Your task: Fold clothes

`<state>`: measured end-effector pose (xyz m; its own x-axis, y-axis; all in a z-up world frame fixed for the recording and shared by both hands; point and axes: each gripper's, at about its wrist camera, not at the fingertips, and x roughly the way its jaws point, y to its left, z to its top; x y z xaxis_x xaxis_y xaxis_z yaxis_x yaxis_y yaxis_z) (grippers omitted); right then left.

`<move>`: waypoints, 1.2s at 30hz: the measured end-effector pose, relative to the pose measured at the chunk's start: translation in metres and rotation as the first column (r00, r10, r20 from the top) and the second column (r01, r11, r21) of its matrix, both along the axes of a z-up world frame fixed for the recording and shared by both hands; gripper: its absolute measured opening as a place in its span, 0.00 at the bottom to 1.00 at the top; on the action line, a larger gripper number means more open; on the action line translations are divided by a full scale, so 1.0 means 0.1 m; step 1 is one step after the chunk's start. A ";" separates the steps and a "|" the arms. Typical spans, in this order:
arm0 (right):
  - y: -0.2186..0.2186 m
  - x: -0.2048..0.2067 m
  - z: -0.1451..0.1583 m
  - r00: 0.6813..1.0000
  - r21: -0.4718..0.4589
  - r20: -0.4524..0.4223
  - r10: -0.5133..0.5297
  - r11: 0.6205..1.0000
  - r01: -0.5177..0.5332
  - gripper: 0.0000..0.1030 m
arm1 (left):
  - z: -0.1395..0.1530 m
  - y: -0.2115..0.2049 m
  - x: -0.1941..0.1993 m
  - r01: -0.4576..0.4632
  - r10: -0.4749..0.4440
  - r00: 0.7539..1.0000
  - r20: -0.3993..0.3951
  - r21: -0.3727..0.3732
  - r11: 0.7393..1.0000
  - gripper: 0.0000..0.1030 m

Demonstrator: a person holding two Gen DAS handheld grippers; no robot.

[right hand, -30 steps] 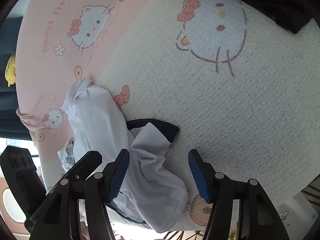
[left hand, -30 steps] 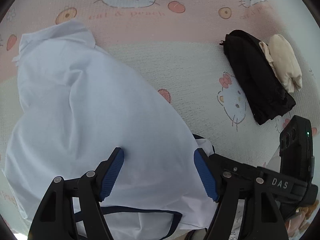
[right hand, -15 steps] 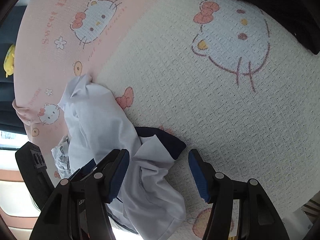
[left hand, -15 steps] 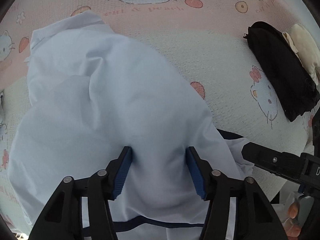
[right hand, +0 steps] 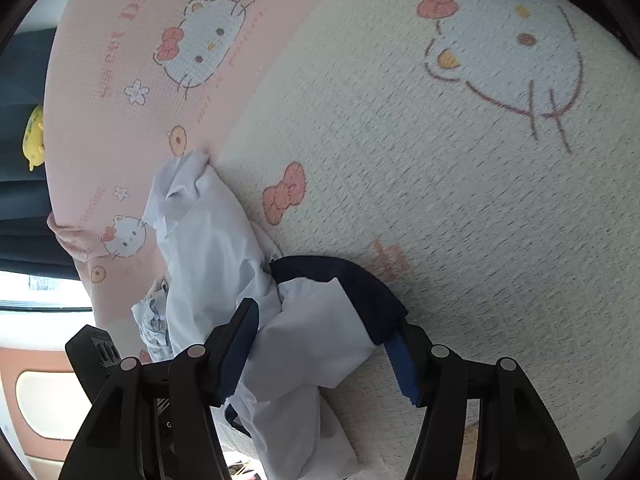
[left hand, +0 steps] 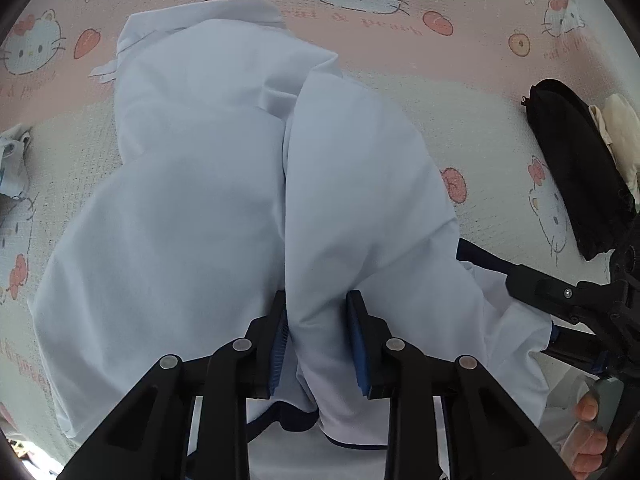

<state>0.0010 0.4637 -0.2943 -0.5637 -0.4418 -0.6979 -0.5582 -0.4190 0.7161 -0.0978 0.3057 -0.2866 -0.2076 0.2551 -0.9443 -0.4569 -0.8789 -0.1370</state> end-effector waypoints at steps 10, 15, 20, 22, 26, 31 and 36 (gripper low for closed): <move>-0.16 -0.01 0.04 0.998 0.097 0.063 0.022 0.995 -0.028 0.08 | 0.01 -0.02 0.03 0.038 -0.039 0.998 -0.043 -0.018 0.999 0.22; 0.13 0.26 0.16 0.996 0.111 -0.007 -0.093 0.990 0.093 0.02 | 0.02 -0.10 -0.01 0.029 -0.029 0.999 -0.017 0.003 1.000 0.22; 0.38 0.45 0.33 0.989 0.136 -0.072 -0.132 0.981 0.141 0.02 | 0.05 -0.13 0.00 0.039 -0.039 0.999 -0.007 0.002 0.999 0.22; 0.35 0.47 0.34 0.989 0.144 -0.081 -0.121 0.981 0.132 0.02 | 0.07 -0.16 -0.06 0.043 -0.043 0.999 -0.003 0.002 0.999 0.22; 0.30 0.52 0.38 0.988 0.174 -0.114 -0.105 0.977 0.124 0.02 | 0.12 -0.24 -0.09 0.025 -0.027 0.999 0.024 0.070 0.997 0.22; 0.40 0.59 0.64 0.944 0.170 -0.292 -0.154 0.963 0.210 0.02 | 0.23 -0.35 -0.13 -0.013 -0.003 0.997 0.079 0.195 0.981 0.22; 0.53 0.56 0.86 0.910 0.193 -0.379 -0.168 0.947 0.256 0.02 | 0.49 -0.30 0.04 -0.011 0.001 0.999 0.046 0.209 0.978 0.31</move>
<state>0.0567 0.5168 -0.2079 -0.8539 -0.1336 -0.5031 -0.3811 -0.4979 0.7790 -0.0940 0.2761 -0.2378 -0.1682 0.4470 -0.8786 -0.4406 -0.8314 -0.3387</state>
